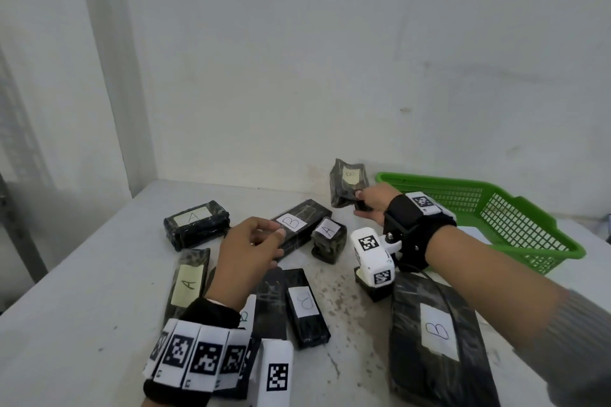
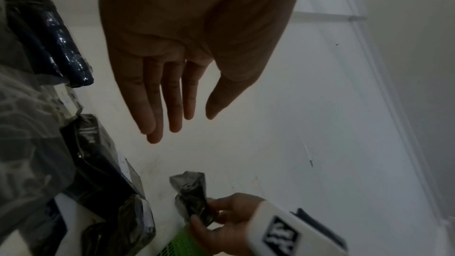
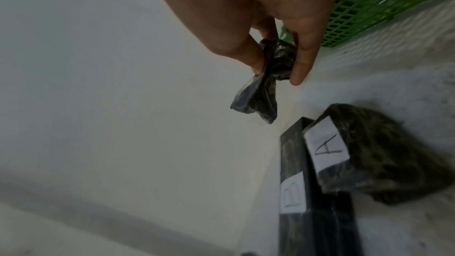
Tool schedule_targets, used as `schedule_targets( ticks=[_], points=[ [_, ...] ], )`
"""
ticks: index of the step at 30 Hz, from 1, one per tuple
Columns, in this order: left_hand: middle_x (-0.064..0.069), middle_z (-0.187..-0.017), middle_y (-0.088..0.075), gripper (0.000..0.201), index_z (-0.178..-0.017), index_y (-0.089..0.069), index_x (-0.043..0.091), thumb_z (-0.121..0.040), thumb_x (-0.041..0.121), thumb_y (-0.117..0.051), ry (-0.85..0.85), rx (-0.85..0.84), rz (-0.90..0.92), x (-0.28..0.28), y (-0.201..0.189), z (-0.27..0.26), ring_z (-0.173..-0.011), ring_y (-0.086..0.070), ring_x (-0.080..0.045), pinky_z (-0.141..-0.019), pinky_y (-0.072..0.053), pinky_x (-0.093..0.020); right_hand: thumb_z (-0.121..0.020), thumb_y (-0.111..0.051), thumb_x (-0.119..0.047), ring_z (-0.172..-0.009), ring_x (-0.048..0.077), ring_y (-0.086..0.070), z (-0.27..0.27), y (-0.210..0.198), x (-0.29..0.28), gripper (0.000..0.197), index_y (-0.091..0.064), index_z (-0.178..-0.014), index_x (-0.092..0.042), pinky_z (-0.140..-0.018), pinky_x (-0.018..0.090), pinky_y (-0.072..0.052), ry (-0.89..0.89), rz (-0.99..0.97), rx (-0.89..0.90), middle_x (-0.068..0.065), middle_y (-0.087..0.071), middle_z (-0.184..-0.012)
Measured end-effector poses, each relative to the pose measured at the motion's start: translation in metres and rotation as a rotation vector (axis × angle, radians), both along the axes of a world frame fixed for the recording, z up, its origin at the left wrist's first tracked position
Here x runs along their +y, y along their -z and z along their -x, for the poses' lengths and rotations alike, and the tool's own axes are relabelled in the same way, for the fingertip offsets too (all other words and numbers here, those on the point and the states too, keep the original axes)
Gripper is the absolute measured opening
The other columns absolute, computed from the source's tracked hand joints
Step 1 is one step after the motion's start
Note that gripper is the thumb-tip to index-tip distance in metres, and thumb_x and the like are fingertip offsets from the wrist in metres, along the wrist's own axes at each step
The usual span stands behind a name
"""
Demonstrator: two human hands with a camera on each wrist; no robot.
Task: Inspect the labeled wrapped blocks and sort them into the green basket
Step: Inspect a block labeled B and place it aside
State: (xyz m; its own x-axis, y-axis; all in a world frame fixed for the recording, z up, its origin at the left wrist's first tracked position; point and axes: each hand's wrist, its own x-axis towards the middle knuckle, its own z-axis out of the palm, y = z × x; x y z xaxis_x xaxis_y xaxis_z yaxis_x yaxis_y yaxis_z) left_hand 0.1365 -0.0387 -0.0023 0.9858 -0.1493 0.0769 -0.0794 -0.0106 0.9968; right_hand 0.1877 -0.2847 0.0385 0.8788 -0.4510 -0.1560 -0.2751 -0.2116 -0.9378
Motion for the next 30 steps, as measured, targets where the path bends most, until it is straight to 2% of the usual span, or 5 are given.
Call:
schedule_targets(
  ticks=[2,8,16,20,30],
  points=[
    [-0.014,-0.091,-0.07,0.002,-0.094,-0.064,0.011,-0.095,0.012,-0.062,0.01,0.015,0.011,-0.002,-0.001,0.005,-0.074,-0.069,-0.018,-0.06,-0.055,-0.023,-0.099,-0.048,0.004,-0.096,0.023,-0.052,0.023,-0.007,0.008,0.018,-0.054,-0.086,-0.007,-0.082,0.034,-0.049,0.018,-0.172,-0.072,0.019,-0.052,-0.114],
    [-0.016,-0.095,-0.064,0.024,-0.11,-0.055,0.004,-0.095,0.023,-0.062,-0.018,0.069,0.153,-0.013,-0.001,0.024,-0.076,-0.068,-0.023,-0.065,-0.059,-0.031,-0.098,-0.049,0.005,-0.086,0.018,-0.059,0.125,0.007,0.021,0.023,-0.058,-0.099,-0.016,-0.08,0.031,-0.05,-0.11,-0.383,-0.202,0.007,-0.063,-0.095],
    [-0.014,-0.119,-0.058,0.052,-0.116,-0.052,0.02,-0.079,0.057,-0.059,0.03,0.177,0.284,-0.023,-0.002,0.042,-0.107,-0.065,-0.029,-0.08,-0.059,-0.046,-0.089,-0.052,0.008,-0.094,0.019,-0.066,0.181,0.048,0.007,0.033,-0.063,-0.117,-0.005,-0.079,0.026,-0.057,-0.199,-0.562,-0.323,0.013,-0.069,-0.11],
    [-0.017,-0.119,-0.067,0.075,-0.129,-0.054,0.01,-0.075,0.061,-0.06,0.185,0.191,0.368,-0.034,-0.005,0.042,-0.11,-0.067,-0.032,-0.083,-0.058,-0.051,-0.078,-0.055,0.0,-0.092,0.015,-0.069,0.183,0.041,-0.004,0.039,-0.064,-0.116,-0.003,-0.08,0.023,-0.057,-0.322,-0.556,-0.339,0.01,-0.072,-0.109],
    [-0.004,-0.112,-0.072,0.05,-0.132,-0.056,0.023,-0.082,0.02,-0.061,0.291,0.105,0.403,-0.04,0.009,0.04,-0.097,-0.071,-0.022,-0.067,-0.06,-0.041,-0.081,-0.063,-0.017,-0.095,0.022,-0.067,0.18,0.052,-0.014,0.047,-0.057,-0.124,0.001,-0.08,0.031,-0.06,-0.19,-0.622,-0.487,0.013,-0.071,-0.11]
  ],
)
